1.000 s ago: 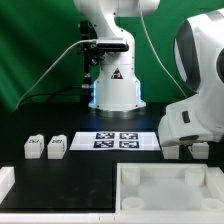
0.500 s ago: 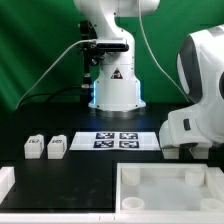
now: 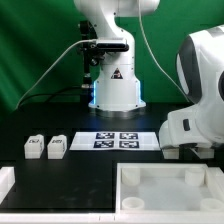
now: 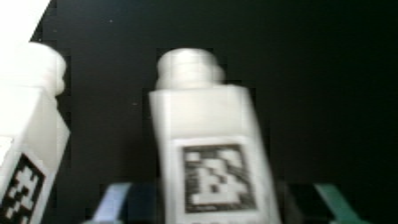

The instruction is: Assemble one leg

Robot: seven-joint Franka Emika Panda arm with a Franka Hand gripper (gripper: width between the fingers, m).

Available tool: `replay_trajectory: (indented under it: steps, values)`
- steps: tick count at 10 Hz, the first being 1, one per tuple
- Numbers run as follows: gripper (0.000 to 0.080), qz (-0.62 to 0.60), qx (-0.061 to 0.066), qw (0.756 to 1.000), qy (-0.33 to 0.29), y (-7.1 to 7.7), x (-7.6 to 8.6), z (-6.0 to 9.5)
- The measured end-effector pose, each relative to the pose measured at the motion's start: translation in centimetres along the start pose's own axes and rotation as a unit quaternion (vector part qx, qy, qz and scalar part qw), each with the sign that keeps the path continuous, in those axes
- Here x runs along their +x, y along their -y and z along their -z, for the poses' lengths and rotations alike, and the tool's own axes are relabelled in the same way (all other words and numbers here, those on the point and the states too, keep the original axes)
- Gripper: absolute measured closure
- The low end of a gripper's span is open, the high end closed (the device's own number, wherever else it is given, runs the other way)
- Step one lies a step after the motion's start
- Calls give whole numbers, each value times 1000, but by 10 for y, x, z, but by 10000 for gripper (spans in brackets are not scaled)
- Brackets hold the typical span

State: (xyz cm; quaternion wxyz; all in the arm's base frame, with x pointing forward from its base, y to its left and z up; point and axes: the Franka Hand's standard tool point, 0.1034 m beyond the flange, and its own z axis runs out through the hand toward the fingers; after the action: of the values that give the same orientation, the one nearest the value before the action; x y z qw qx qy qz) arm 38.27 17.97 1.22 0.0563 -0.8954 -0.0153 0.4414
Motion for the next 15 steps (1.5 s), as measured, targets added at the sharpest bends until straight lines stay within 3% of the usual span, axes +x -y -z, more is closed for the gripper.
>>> replay_trajectory:
  steps: [8,9,10,11,12,13,14,15]
  values:
    - [508,5,1,1000,-3,-2,1,4]
    - [508,21,2,999,-24,-8,-1,28]
    - [508,29,7,999,-27,-16,-13,56]
    - [508,32,11,998,-60,-18,-9,80]
    - [508,32,12,990,-137,-20,-12,108]
    - [508,30,9,981,-192,-21,-31,128]
    - [507,30,7,970,-240,-20,-37,141]
    - [507,29,6,960,-278,-22,-29,136]
